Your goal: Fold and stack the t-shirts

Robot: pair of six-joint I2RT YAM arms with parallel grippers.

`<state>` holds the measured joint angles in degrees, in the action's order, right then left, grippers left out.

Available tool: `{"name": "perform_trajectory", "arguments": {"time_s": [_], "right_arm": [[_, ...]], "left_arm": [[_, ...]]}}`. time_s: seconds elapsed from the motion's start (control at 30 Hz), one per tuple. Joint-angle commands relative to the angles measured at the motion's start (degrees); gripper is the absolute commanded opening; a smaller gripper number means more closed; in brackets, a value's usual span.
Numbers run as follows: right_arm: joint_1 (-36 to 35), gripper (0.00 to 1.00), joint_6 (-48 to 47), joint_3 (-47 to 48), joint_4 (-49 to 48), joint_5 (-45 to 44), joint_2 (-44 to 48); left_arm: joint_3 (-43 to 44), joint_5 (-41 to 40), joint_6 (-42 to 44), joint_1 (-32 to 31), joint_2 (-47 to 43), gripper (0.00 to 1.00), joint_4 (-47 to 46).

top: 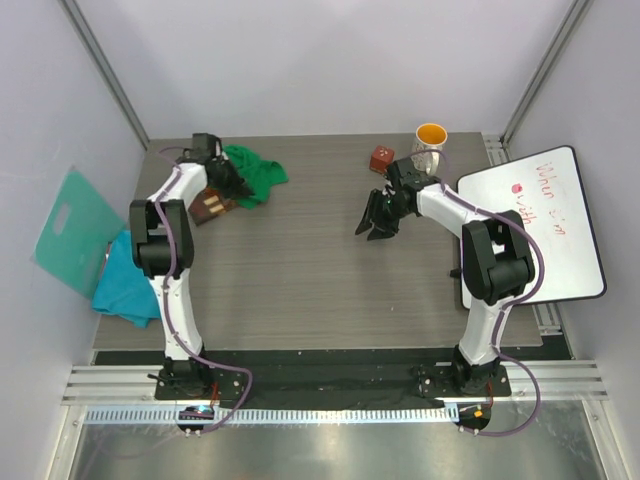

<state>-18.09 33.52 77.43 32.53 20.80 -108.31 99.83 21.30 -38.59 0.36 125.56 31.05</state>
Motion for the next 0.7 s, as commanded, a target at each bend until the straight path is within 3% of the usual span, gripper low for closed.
{"name": "perform_trajectory", "arguments": {"time_s": [0.0, 0.13, 0.27, 0.53, 0.67], "right_arm": [[-0.63, 0.45, 0.67, 3.78, -2.39, 1.18, -0.67], [-0.63, 0.45, 0.58, 4.14, -2.83, 0.91, -1.11], [-0.72, 0.45, 0.85, 3.0, -3.7, 1.7, -0.76], [-1.25, 0.43, 0.06, -1.31, -4.5, 3.9, 1.79], [-1.78, 0.42, -0.12, -2.98, -4.58, 4.25, 3.19]], "left_arm": [[-4.2, 6.91, 5.01, -8.33, -8.47, 0.0, 3.4], [-9.21, 2.09, 7.3, -12.4, -14.89, 0.0, 4.73], [-11.77, -3.54, 3.0, -9.34, -17.8, 0.0, 1.65], [0.0, -8.73, -0.79, 2.18, -13.41, 0.0, 4.2], [4.06, -7.24, -4.56, 5.44, -13.32, 0.0, 3.15]]}}
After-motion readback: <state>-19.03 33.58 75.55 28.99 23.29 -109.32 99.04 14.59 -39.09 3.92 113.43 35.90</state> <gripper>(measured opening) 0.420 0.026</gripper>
